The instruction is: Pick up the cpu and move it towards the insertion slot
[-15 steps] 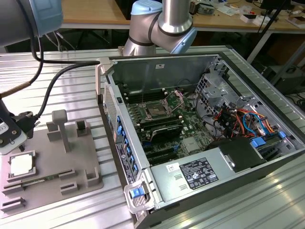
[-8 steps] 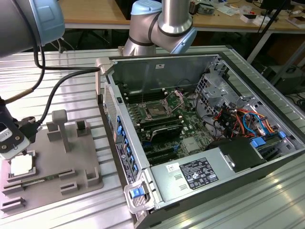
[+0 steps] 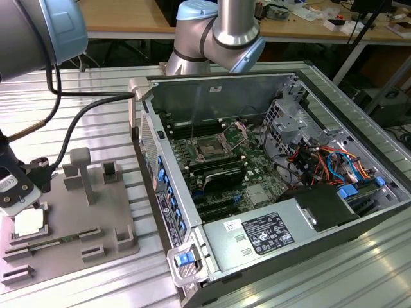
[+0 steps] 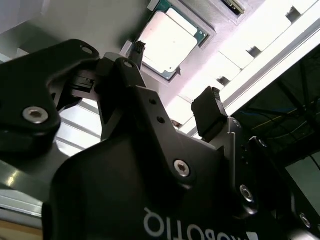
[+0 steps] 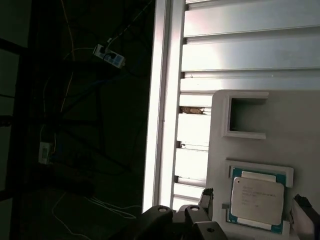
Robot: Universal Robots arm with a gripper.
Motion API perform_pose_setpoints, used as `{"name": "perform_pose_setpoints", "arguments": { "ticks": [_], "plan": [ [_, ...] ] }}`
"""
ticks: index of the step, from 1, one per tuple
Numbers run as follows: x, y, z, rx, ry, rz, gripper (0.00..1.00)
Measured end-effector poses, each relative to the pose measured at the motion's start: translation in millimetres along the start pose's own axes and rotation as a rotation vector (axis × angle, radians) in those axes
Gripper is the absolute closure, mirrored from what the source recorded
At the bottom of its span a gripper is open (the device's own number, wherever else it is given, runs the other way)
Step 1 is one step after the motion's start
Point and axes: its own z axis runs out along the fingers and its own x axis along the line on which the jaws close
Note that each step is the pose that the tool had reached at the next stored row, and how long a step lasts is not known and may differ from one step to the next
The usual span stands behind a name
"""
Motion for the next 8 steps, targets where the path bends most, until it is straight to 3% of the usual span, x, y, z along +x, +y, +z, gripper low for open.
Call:
{"name": "perform_pose_setpoints", "arguments": {
  "ticks": [8],
  "plan": [
    [-1.4, -0.7, 15.8, -0.0003, 0.0015, 0.013, 0.33]
  ]
}}
